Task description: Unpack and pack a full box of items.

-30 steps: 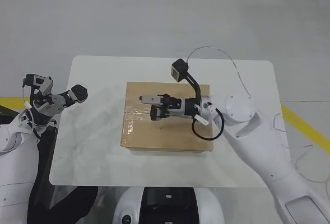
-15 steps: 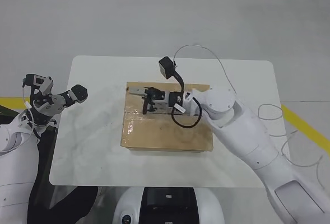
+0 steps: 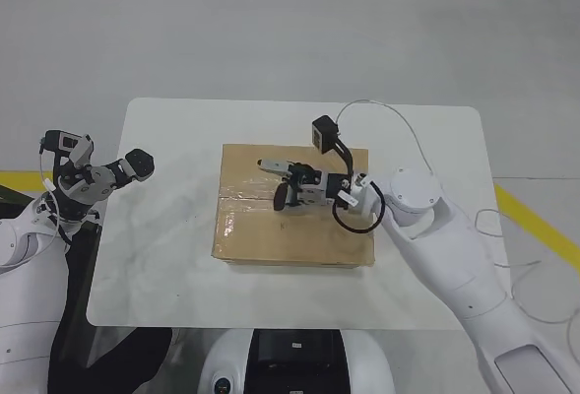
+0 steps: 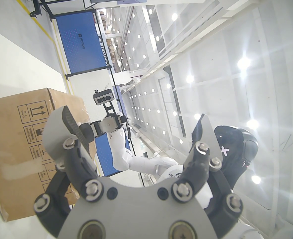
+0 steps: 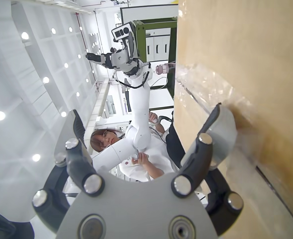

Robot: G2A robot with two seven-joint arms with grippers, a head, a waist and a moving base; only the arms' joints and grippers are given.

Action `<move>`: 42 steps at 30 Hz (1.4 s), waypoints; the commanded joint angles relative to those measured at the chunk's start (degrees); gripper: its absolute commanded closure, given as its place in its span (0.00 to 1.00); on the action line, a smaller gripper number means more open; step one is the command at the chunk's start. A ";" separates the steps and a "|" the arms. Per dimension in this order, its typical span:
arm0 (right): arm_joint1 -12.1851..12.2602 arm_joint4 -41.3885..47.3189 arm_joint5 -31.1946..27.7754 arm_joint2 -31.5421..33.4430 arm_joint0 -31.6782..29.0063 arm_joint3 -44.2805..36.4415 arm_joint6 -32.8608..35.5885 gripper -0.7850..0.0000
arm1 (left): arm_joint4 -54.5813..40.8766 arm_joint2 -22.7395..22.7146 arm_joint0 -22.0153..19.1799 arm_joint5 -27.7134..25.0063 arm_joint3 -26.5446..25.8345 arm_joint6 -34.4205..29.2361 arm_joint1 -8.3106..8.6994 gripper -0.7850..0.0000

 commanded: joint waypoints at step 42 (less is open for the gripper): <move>6.46 -5.23 -2.93 23.88 -18.50 -14.29 3.17 0.00 | 0.00 0.00 0.00 0.00 0.00 0.00 0.00 0.00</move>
